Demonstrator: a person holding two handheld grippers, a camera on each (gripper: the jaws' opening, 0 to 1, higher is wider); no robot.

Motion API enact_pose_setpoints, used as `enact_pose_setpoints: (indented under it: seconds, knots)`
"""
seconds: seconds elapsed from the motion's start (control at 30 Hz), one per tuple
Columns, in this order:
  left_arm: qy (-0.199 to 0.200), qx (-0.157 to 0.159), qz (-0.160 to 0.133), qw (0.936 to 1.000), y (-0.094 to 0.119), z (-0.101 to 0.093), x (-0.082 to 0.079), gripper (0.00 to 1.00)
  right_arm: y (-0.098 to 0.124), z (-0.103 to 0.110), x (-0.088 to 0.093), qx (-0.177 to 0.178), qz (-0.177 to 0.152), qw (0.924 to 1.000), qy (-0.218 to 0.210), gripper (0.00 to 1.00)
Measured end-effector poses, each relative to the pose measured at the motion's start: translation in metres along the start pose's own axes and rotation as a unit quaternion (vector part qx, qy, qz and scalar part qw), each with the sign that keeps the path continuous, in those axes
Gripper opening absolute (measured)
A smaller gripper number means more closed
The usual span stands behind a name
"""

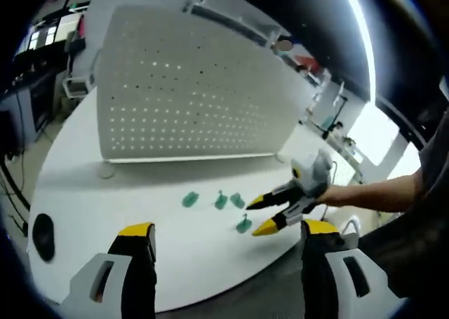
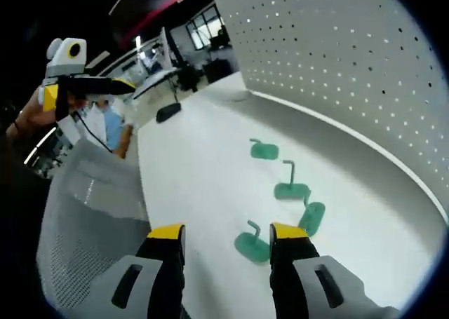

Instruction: Insert the hook assembly into the mounting plate slot until the hook locks in place.

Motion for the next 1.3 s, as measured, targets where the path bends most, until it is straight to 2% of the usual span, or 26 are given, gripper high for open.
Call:
enact_pose_setpoints:
  seconds: [0.07, 0.33, 0.37, 0.4, 0.43, 0.57, 0.87, 1.03, 1.3]
  knots:
    - [0.002, -0.001, 0.0, 1.0, 0.0, 0.0, 0.002, 0.86, -0.006, -0.005, 0.004, -0.002, 0.014, 0.9998, 0.01, 0.39]
    - [0.008, -0.011, 0.008, 0.9999, 0.003, 0.007, 0.011, 0.86, -0.016, -0.015, 0.007, -0.011, 0.04, 0.9991, 0.009, 0.33]
    - [0.008, -0.013, 0.009, 0.9999, 0.003, 0.007, 0.011, 0.86, -0.016, -0.016, 0.008, -0.011, 0.043, 0.9989, 0.017, 0.3]
    - [0.009, -0.014, 0.009, 0.9998, 0.003, 0.008, 0.011, 0.86, -0.015, -0.02, 0.006, -0.003, 0.043, 0.9979, 0.049, 0.27]
    - [0.009, -0.014, 0.009, 0.9998, 0.003, 0.008, 0.011, 0.86, -0.014, -0.02, 0.006, -0.004, 0.046, 0.9969, 0.063, 0.23]
    - [0.01, -0.014, 0.011, 0.9998, 0.002, 0.007, 0.012, 0.86, -0.014, -0.02, 0.009, -0.016, 0.06, 0.9951, 0.077, 0.19]
    - [0.01, -0.009, 0.016, 0.9998, -0.001, 0.004, 0.014, 0.85, -0.014, -0.021, 0.012, -0.029, 0.075, 0.9936, 0.08, 0.01]
    - [0.011, -0.01, 0.017, 0.9997, -0.001, 0.006, 0.015, 0.84, -0.014, -0.018, 0.013, -0.033, 0.082, 0.9929, 0.079, 0.01]
    - [0.012, -0.007, 0.022, 0.9997, -0.005, 0.004, 0.018, 0.84, -0.011, -0.016, 0.009, -0.011, 0.061, 0.9969, 0.049, 0.0]
Point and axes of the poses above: the point that each gripper's makers call its tool centre point, and the gripper's own axes: y roughly backward along the fingers, z roughly to its left, x roughly out of its underside, the point moved 1 cm from there along y, roughly backward along the fingers, and after that the axes turned 3 degrees about -y, right-handed, at the moved point
